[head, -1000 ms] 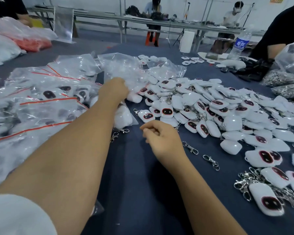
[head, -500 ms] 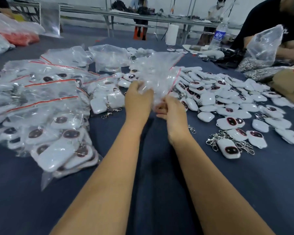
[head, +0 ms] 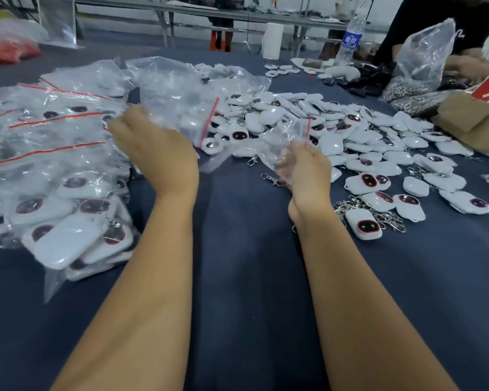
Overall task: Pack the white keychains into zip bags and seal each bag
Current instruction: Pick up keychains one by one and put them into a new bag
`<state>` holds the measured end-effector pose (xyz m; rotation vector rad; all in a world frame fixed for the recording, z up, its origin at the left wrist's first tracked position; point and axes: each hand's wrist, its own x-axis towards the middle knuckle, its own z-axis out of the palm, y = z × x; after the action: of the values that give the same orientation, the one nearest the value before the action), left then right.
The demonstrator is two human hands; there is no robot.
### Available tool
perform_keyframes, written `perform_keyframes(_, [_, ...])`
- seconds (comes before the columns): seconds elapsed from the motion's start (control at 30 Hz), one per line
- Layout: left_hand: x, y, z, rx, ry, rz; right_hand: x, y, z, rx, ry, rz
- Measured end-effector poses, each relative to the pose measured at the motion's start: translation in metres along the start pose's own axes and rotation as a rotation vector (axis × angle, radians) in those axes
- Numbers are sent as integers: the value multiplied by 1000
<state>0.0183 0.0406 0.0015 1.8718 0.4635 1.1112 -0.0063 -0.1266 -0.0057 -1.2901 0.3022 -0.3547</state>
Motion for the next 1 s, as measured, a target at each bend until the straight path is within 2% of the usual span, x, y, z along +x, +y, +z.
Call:
perform_keyframes(0.1, [-3, -3, 4, 365, -217, -50, 2, -5, -3, 28, -23, 78])
perform_keyframes(0.2, [-10, 3, 4, 459, -236, -18, 3, -5, -2, -71, 4, 106])
perform_keyframes(0.23, [-13, 7, 2, 428, -189, 28, 3, -3, -2, -107, 14, 86])
perform_keyframes(0.3, [-14, 12, -1, 218, -79, 206, 4, 1, -2, -157, -16, 1])
perform_keyframes(0.33, [-16, 14, 0, 56, -88, 329, 4, 3, -3, -164, -33, -35])
perform_keyframes(0.4, [-22, 15, 7, -240, -291, 495, 5, 1, -4, -145, -26, -55])
perform_keyframes(0.47, [-32, 15, 14, -342, -588, 404, 7, -4, -5, -114, 27, -28])
perform_keyframes(0.5, [-38, 14, 18, -326, -671, 325, 8, -6, -7, -93, 63, -1])
perform_keyframes(0.57, [-43, 9, 24, -276, -683, 198, 8, -9, -10, 69, 89, 74])
perform_keyframes(0.6, [-42, 6, 26, -273, -671, 106, 6, -10, -12, 222, 49, 107])
perform_keyframes(0.67, [-32, 3, 28, -367, -716, -159, 1, -12, -13, 488, -53, 138])
perform_keyframes(0.73, [-24, 4, 27, -470, -792, -339, 0, -13, -13, 593, -107, 139])
perform_keyframes(0.87, [-21, 8, 21, -493, -928, -378, -4, -14, -12, 615, -161, 123])
perform_keyframes(1.0, [-18, 0, 17, -510, -986, -381, -2, -11, -11, 511, -118, 121])
